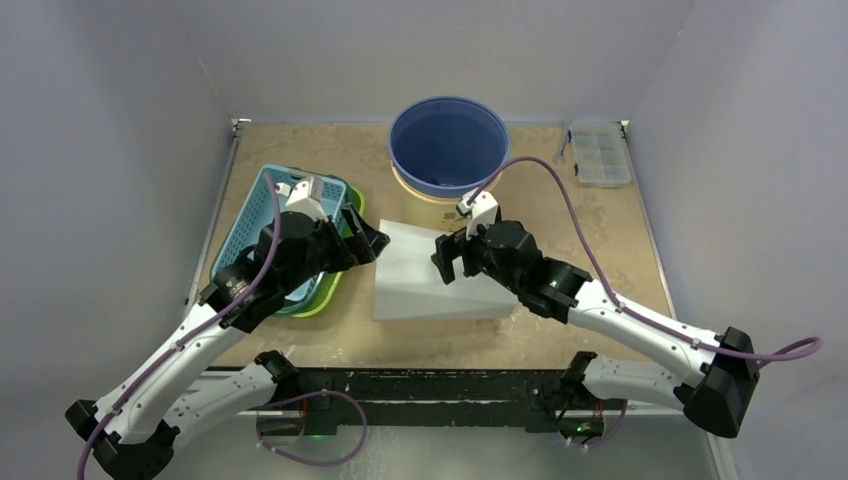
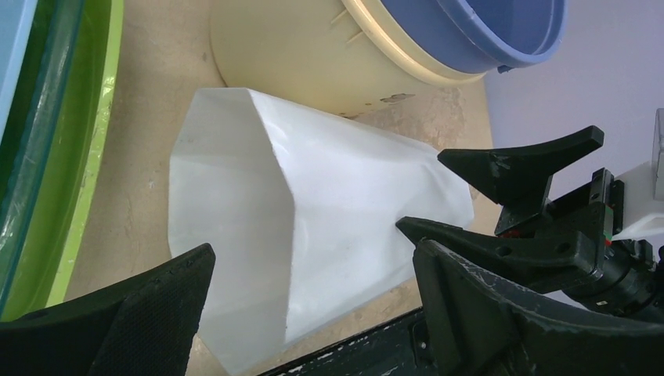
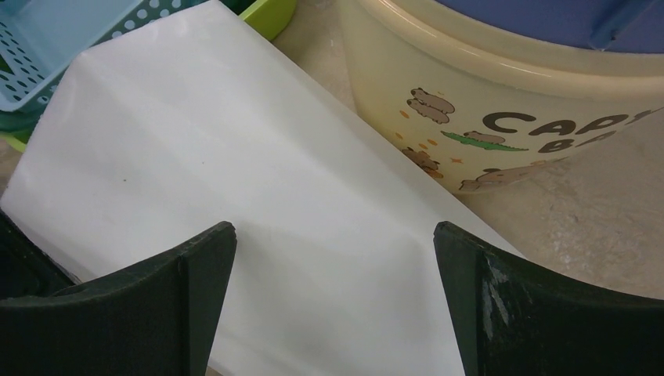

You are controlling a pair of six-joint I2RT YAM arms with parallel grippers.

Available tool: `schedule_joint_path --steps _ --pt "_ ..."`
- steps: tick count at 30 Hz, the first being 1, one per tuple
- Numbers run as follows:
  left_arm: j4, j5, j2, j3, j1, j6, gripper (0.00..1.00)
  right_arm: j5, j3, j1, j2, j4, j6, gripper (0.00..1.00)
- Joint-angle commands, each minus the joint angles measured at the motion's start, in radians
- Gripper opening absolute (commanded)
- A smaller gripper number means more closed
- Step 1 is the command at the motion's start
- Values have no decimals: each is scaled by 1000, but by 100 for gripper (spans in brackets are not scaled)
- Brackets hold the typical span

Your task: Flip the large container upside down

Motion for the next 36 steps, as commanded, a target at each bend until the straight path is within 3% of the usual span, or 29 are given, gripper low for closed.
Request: schedule_joint_path --steps 1,6,13,18,23,26,28,30,33,36 --pt "64 34 38 14 -3 36 94 6 -1 -4 -27 28 71 99" --pt "82 87 97 -3 -2 22 90 4 12 -4 -41 31 63 99" --pt "138 104 43 -83 -4 -25 88 -22 42 -4 -33 15 85 99" --pt "166 141 67 -106 -4 -39 74 5 56 -5 -69 1 107 99" --pt "156 172 133 -101 -3 -19 57 159 92 -5 -107 -94 144 99" --pt "154 166 149 -88 -2 -14 54 313 132 -12 -113 -198 190 99" --pt "152 158 146 -82 -4 -15 56 302 146 -48 -118 -242 208 99" --pt "139 152 144 -73 -4 -15 65 228 148 -160 -125 -303 298 99" --pt "114 149 136 -60 -4 -4 79 -37 86 -403 -181 -306 392 99" --pt "90 150 119 -55 -4 -5 90 -246 11 -555 -230 -239 464 99"
